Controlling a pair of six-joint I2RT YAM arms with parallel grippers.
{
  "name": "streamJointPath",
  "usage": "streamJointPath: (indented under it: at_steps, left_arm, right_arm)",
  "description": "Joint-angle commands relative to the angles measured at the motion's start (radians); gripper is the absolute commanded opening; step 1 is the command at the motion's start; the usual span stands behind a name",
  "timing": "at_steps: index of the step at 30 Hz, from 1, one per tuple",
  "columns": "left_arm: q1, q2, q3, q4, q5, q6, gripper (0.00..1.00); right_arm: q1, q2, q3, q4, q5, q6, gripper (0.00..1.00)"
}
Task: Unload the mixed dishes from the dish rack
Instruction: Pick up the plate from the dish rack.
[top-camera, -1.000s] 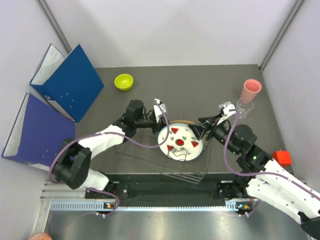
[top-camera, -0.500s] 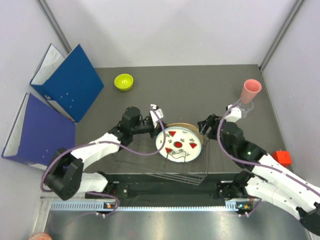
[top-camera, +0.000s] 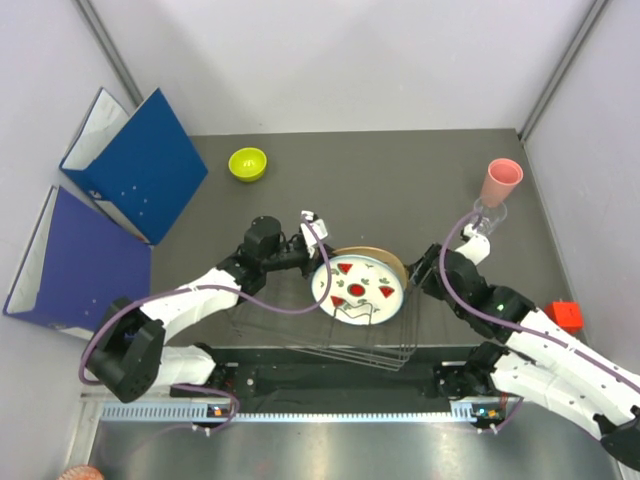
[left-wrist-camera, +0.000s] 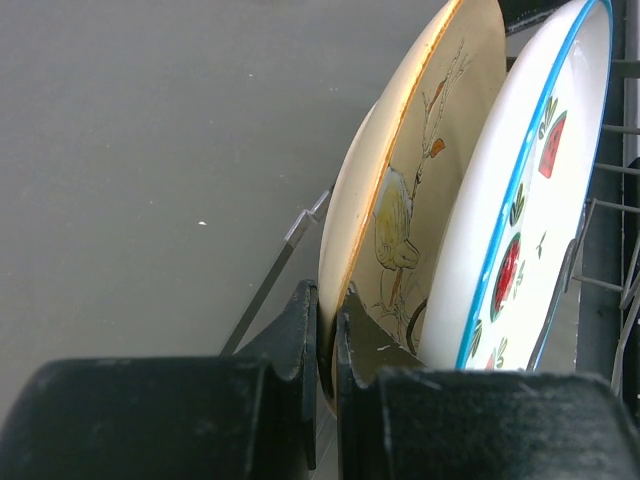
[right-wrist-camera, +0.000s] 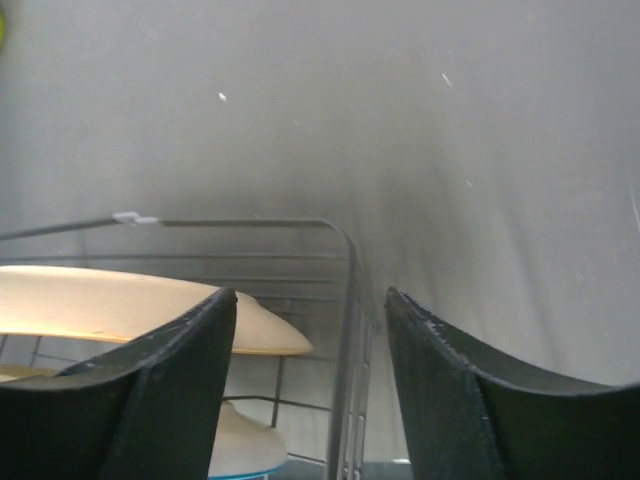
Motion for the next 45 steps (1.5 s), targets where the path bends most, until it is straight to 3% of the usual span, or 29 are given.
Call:
streamJointPath:
  at_steps: [1, 9, 13, 18, 25, 32, 45]
  left_arm:
    - [-0.021, -0.052, 0.001, 0.143, -0.097, -0.047, 0.00]
    - [-0.046, -0.066, -0.025, 0.177, -0.152, -0.054, 0.00]
    - [-0.066, -0.069, -0.040, 0.205, -0.184, -0.062, 0.00]
    - [-0.083, -0.066, -0.046, 0.208, -0.223, -0.051, 0.00]
    - [-0.091, -0.068, -0.049, 0.231, -0.275, -0.022, 0.00]
    - [-0.092, -0.023, -0.016, 0.243, -0.332, 0.032, 0.00]
    - [-0.092, -0.008, -0.088, 0.429, -0.494, 0.047, 0.00]
  right_arm:
    - [0.015, -0.024, -0.025, -0.063, -0.043, 0.064, 0.58]
    - [0.021, -0.021, -0.085, -0.034, -0.103, 0.084, 0.46]
    - [0.020, -0.014, -0.147, 0.016, -0.123, 0.104, 0.22]
    - [0.020, 0.048, -0.197, 0.137, -0.160, 0.130, 0.00]
    - [0.020, 0.154, -0.188, 0.262, -0.169, 0.104, 0.00]
    - [0.017, 0.286, -0.136, 0.371, -0.085, 0.046, 0.00]
    - [-0.005, 0.424, -0.161, 0.510, -0.004, 0.018, 0.00]
